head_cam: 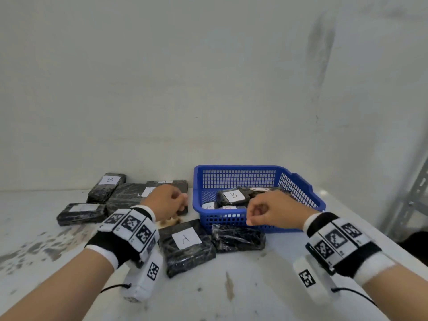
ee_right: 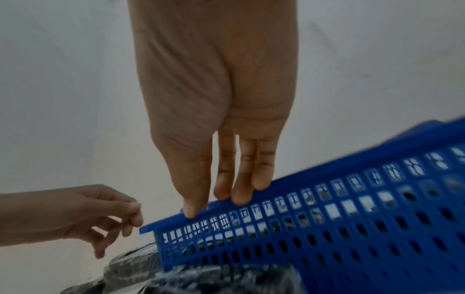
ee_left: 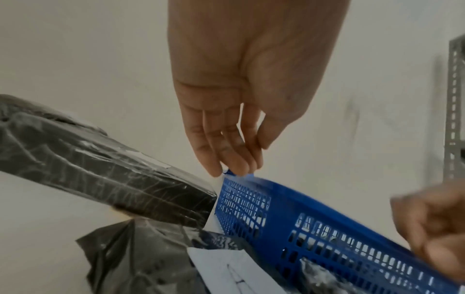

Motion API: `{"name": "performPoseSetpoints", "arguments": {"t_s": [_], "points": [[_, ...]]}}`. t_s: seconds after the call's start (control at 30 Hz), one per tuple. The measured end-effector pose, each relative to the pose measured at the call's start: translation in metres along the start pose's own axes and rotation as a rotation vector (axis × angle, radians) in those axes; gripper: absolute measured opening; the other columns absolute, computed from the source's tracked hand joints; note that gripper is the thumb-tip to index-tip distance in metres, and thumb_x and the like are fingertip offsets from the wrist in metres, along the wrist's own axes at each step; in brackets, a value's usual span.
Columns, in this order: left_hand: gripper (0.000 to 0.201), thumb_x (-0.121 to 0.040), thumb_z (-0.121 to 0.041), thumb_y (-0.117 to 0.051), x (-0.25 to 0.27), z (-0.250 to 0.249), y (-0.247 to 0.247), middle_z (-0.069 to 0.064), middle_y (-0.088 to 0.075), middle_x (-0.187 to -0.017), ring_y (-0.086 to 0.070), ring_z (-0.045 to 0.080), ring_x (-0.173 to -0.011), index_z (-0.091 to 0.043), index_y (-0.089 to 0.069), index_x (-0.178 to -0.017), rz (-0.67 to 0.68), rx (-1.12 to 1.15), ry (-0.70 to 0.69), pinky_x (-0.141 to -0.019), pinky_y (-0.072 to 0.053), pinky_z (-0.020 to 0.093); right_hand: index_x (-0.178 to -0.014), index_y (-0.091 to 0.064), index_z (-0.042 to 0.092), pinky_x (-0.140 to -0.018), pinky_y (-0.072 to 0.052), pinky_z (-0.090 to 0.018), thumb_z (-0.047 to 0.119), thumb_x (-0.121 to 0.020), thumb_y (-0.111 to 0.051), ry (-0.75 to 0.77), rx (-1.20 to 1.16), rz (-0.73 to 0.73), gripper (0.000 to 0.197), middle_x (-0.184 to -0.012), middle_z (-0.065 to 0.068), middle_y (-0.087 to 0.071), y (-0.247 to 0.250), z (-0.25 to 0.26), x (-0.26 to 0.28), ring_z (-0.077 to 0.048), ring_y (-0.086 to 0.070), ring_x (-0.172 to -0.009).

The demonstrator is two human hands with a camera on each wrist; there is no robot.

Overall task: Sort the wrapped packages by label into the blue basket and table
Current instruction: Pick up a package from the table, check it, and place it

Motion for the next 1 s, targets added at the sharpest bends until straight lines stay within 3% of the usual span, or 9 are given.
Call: {"name": "performPoseSetpoints", "arguments": {"t_s": [0.1, 0.23, 0.37, 0.53, 0.63, 0.7, 0.77, 0.9, 1.0], "points": [[0.02, -0.1, -0.023, -0.051, 0.017, 0.006, 0.004, 0.0, -0.067, -0.076, -0.058, 0.013, -0.056, -0.012, -0.065, -0.091, 0.033, 0.015, 0.016, -0.058, -0.052, 0.027, -0.099, -0.071, 0.027, -0.068, -0.043, -0.016, 0.038, -0.079, -0.083, -0.086, 0.057, 0.079, 0.025, -0.086, 0.014, -0.062, -0.018, -0.005, 0.013, -0.003, -0.058, -0.078], [0.015, -0.099, -0.024, -0.053, 0.036, 0.011, 0.002, -0.002, -0.068, -0.079, -0.062, 0.01, -0.058, -0.016, -0.063, -0.091, 0.031, 0.009, 0.006, -0.054, -0.048, 0.019, -0.139, -0.051, 0.028, -0.092, -0.046, -0.034, 0.045, -0.081, -0.078, -0.139, 0.429, 0.155, 0.065, -0.13, 0.002, -0.054, -0.037, -0.003, 0.023, -0.022, -0.055, -0.118], [0.013, -0.1, -0.026, -0.051, 0.052, 0.012, -0.007, -0.001, -0.069, -0.086, -0.064, 0.009, -0.063, -0.019, -0.062, -0.096, 0.043, -0.004, -0.005, -0.058, -0.051, 0.019, -0.14, -0.048, 0.024, -0.096, -0.05, -0.037, 0.03, -0.091, -0.069, -0.13, 0.472, 0.118, 0.054, -0.137, -0.003, -0.056, -0.043, 0.001, 0.021, -0.027, -0.056, -0.119], [0.013, -0.098, -0.029, -0.052, 0.069, 0.007, -0.017, -0.006, -0.063, -0.101, -0.065, 0.006, -0.084, -0.029, -0.056, -0.111, 0.006, 0.035, -0.111, -0.07, -0.054, 0.019, -0.121, -0.069, 0.021, -0.084, -0.053, -0.028, 0.022, -0.096, -0.059, -0.14, 0.12, -0.016, 0.027, -0.115, 0.001, -0.07, -0.033, -0.005, 0.029, -0.022, -0.066, -0.1], [0.042, -0.089, -0.052, -0.057, 0.079, -0.007, -0.012, -0.014, -0.059, -0.123, -0.058, 0.002, -0.108, -0.045, -0.049, -0.13, 0.034, 0.135, -0.292, -0.09, -0.052, 0.026, -0.111, -0.074, 0.019, -0.069, -0.055, -0.02, 0.019, -0.098, -0.059, -0.116, -0.212, -0.111, 0.02, -0.093, 0.003, -0.072, -0.011, 0.0, 0.04, -0.019, -0.068, -0.08], [0.07, -0.071, -0.074, -0.061, 0.087, -0.02, -0.006, -0.021, -0.047, -0.141, -0.049, 0.003, -0.126, -0.06, -0.036, -0.135, 0.127, 0.227, -0.386, -0.105, -0.046, 0.035, -0.109, -0.076, 0.013, -0.067, -0.059, -0.025, 0.017, -0.099, -0.057, -0.097, -0.436, -0.077, 0.021, -0.094, -0.005, -0.074, 0.005, 0.01, 0.045, -0.02, -0.071, -0.078], [0.079, -0.065, -0.074, -0.068, 0.094, -0.036, -0.001, -0.027, -0.042, -0.144, -0.047, 0.001, -0.128, -0.065, -0.031, -0.135, 0.198, 0.273, -0.433, -0.104, -0.044, 0.032, -0.106, -0.076, 0.01, -0.069, -0.06, -0.031, 0.018, -0.101, -0.055, -0.063, -0.599, -0.058, 0.023, -0.096, -0.01, -0.076, 0.021, 0.022, 0.048, -0.023, -0.071, -0.081], [0.047, -0.079, -0.028, -0.075, 0.106, -0.063, 0.013, -0.009, -0.07, -0.116, -0.07, 0.014, -0.1, -0.037, -0.059, -0.122, 0.104, 0.483, -0.467, -0.081, -0.059, 0.031, -0.109, -0.076, 0.019, -0.072, -0.059, -0.034, 0.027, -0.1, -0.057, 0.038, -0.806, -0.099, 0.023, -0.108, -0.014, -0.075, 0.044, 0.049, 0.049, -0.03, -0.07, -0.088], [0.032, -0.079, -0.02, -0.071, 0.106, -0.065, 0.023, 0.004, -0.074, -0.103, -0.073, 0.025, -0.087, -0.019, -0.065, -0.111, -0.01, 0.561, -0.429, -0.076, -0.061, 0.036, -0.122, -0.069, 0.028, -0.078, -0.059, -0.035, 0.04, -0.089, -0.063, 0.137, -0.923, -0.095, 0.035, -0.119, -0.016, -0.071, 0.05, 0.061, 0.054, -0.037, -0.069, -0.095]]}}
Point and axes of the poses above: each hand's wrist, its own x-axis away from the middle knuckle, its own y-axis out of the back of the hand, z = x × y, the point moved 3 cm from there along -x, towards the middle knuckle
